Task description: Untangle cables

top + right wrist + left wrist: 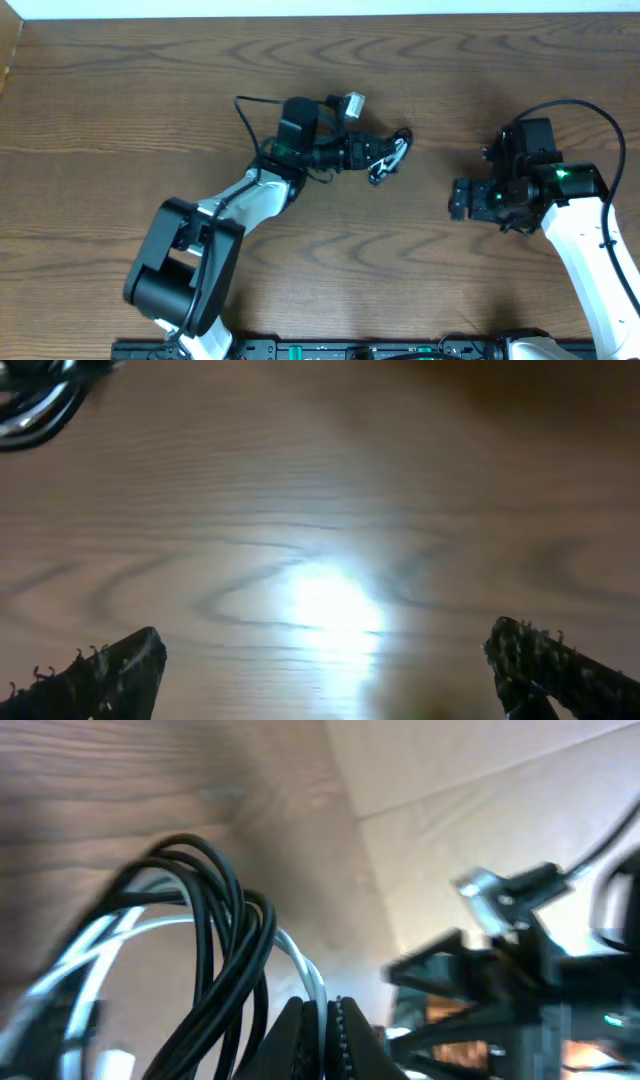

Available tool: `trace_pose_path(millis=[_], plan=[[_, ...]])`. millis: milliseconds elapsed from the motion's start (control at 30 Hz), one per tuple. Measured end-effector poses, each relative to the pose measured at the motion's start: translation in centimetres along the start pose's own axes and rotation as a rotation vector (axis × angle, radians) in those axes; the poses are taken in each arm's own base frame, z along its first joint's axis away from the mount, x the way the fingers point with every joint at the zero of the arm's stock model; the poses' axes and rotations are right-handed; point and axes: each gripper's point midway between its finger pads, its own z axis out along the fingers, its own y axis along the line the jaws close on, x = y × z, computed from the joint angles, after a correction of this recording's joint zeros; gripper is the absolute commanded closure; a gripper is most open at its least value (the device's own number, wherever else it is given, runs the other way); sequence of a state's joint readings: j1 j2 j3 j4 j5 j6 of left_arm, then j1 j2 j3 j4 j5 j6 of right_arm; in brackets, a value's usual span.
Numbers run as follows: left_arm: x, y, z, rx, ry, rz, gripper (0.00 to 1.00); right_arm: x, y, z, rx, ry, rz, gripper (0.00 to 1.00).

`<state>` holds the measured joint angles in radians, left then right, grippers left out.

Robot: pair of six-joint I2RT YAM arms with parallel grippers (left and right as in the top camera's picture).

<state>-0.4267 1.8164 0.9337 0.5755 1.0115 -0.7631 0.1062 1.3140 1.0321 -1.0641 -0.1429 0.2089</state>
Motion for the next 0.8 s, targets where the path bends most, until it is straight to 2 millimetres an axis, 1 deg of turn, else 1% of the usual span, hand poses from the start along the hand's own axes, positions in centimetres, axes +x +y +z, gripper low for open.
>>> trace_pose_path(millis=[100, 167, 300, 367, 500, 600, 733, 800], plan=[[0.1, -1.5, -0.4, 0.053, 0.023, -0.017, 0.92, -0.8, 2.0, -0.1, -0.113, -0.033, -0.096, 0.01], [0.2, -2.3, -0.5, 0.084, 0.041, -0.02, 0.93, -1.5, 2.9, -0.2, -0.157, -0.062, -0.152, 0.01], [0.4, -4.1, -0.8, 0.145, 0.068, -0.021, 0.92, -2.8, 4.2, -0.4, -0.219, -0.132, -0.269, 0.01], [0.3, -5.3, -1.1, 0.177, 0.078, -0.018, 0.92, -3.2, 4.6, -0.3, -0.242, -0.158, -0.312, 0.01], [0.0, -7.6, -1.8, 0.228, 0.083, -0.005, 0.92, -4.0, 5.5, 0.5, -0.294, -0.226, -0.374, 0.01], [-0.2, -9.0, -2.2, 0.262, 0.081, 0.018, 0.92, -4.6, 6.2, 1.5, -0.336, -0.287, -0.413, 0.01], [-0.2, -10.7, -2.8, 0.299, 0.089, 0.041, 0.92, -4.1, 7.2, 2.8, -0.419, -0.327, -0.447, 0.01], [-0.1, -11.3, -3.0, 0.309, 0.095, 0.046, 0.92, -3.9, 8.0, 3.2, -0.479, -0.359, -0.472, 0.01]])
